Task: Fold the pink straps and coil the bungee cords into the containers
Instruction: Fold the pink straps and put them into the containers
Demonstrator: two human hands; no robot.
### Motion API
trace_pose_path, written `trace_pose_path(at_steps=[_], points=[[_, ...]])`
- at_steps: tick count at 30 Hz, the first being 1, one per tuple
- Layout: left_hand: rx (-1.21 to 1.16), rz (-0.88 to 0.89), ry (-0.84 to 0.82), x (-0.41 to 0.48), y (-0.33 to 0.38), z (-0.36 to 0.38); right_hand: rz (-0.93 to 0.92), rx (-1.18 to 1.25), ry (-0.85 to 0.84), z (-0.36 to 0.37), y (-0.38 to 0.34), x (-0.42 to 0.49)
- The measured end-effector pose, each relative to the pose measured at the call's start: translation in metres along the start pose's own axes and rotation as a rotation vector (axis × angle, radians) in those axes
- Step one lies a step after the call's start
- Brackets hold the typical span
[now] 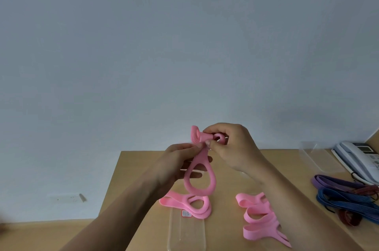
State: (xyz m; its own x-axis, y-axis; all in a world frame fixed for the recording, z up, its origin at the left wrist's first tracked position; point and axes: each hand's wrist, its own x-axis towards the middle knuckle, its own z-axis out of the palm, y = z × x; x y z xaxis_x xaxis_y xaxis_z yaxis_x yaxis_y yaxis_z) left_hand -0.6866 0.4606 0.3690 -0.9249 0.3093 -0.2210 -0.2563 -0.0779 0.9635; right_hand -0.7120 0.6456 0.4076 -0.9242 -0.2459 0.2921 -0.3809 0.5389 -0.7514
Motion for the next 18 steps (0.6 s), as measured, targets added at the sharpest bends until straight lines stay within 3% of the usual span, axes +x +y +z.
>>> trace_pose_path(at_steps=[9,18], points=[[-0.239,-0.123,-0.025,-0.004,-0.012,-0.008,-0.136,-0.161,0.131,0.015,0.005,-0.012],[-0.296,-0.102,0.013,-0.002,-0.015,-0.007,-0.366,-0.235,0.238,0.036,0.011,-0.021]])
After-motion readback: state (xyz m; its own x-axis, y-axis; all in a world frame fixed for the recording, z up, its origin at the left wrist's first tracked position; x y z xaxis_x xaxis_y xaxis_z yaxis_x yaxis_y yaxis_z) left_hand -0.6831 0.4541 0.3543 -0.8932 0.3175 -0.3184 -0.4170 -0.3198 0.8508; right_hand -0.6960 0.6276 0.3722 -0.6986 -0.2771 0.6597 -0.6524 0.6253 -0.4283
